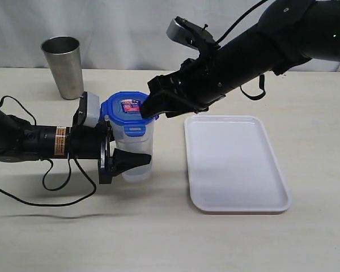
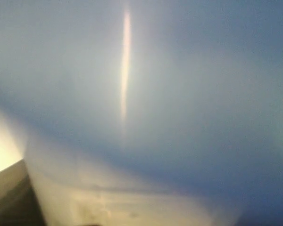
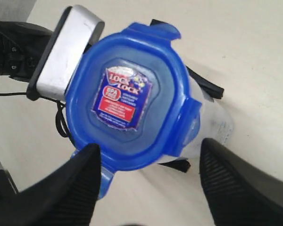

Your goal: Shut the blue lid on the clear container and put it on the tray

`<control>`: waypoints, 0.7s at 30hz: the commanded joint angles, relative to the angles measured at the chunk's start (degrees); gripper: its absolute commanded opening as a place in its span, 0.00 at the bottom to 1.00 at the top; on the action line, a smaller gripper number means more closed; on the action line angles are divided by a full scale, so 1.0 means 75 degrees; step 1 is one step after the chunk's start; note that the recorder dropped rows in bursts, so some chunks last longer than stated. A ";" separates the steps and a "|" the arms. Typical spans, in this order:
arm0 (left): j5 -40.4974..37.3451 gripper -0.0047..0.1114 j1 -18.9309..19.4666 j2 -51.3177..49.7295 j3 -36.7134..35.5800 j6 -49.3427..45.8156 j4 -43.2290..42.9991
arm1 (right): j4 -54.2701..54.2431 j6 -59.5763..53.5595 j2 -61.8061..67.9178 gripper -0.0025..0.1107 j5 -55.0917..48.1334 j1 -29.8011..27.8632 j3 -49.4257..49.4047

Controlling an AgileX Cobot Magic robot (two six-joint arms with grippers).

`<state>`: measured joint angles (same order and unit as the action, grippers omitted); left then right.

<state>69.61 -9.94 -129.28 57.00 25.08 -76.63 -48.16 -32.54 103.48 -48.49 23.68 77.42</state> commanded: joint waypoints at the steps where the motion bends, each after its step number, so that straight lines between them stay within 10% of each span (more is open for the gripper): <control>1: 0.0047 0.04 -0.0013 0.0031 -0.0033 0.0041 0.0143 | 0.0035 -0.0720 -0.0325 0.54 -0.0122 -0.0044 0.0332; 6: 0.0047 0.04 -0.0013 0.0031 -0.0033 0.0041 0.0254 | 0.0571 -0.2790 -0.0912 0.40 -0.0105 0.0532 0.0693; 13: 0.0047 0.04 -0.0013 0.0031 -0.0033 0.0041 0.0254 | 0.6185 -0.1037 -0.0923 0.38 0.0918 0.2518 0.0587; 21: 0.0047 0.04 -0.0013 0.0031 -0.0033 0.0041 0.0254 | 0.6656 -0.1168 -0.0330 0.38 0.1065 0.2819 0.0587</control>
<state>69.27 -9.94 -129.28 57.00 25.21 -75.87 0.00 -40.99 99.68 -40.93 44.69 81.91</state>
